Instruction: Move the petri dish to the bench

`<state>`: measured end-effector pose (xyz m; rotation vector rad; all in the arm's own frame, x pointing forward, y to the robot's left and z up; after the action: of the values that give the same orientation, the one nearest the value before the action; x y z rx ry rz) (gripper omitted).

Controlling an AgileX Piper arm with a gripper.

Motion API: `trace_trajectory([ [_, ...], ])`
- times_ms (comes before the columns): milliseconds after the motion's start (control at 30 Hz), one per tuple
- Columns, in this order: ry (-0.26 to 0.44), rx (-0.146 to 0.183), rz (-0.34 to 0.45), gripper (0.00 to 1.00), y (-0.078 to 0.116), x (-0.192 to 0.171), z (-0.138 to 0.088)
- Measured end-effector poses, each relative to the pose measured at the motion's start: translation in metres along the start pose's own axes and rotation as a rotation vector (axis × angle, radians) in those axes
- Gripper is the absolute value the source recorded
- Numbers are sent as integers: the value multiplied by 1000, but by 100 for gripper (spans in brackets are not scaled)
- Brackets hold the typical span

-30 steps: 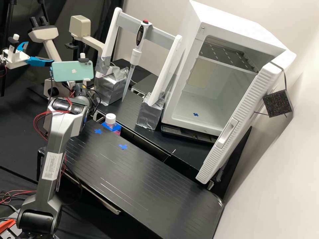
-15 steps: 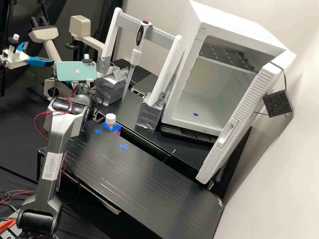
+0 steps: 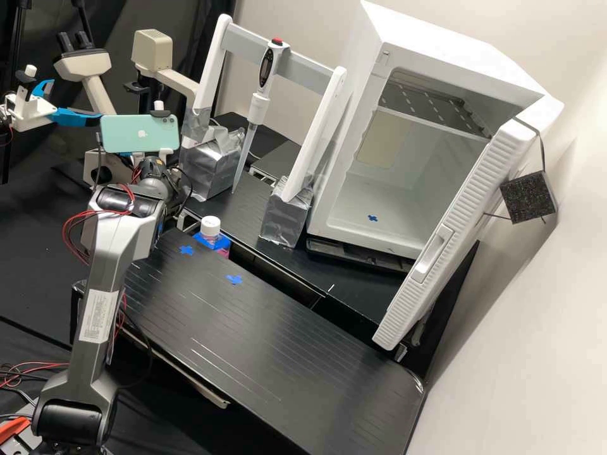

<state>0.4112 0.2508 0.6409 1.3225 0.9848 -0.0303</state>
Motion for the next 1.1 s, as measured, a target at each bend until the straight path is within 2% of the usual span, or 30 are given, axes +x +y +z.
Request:
trace_trajectory([
  [67,-1,0,-2,100,-1,0,-1],
  [100,-1,0,-4,0,-1,1,-1],
  [600,-37,-1,-20,0,-5,2,-1],
  [1100,-13,-46,-38,0,-6,2,-11],
])
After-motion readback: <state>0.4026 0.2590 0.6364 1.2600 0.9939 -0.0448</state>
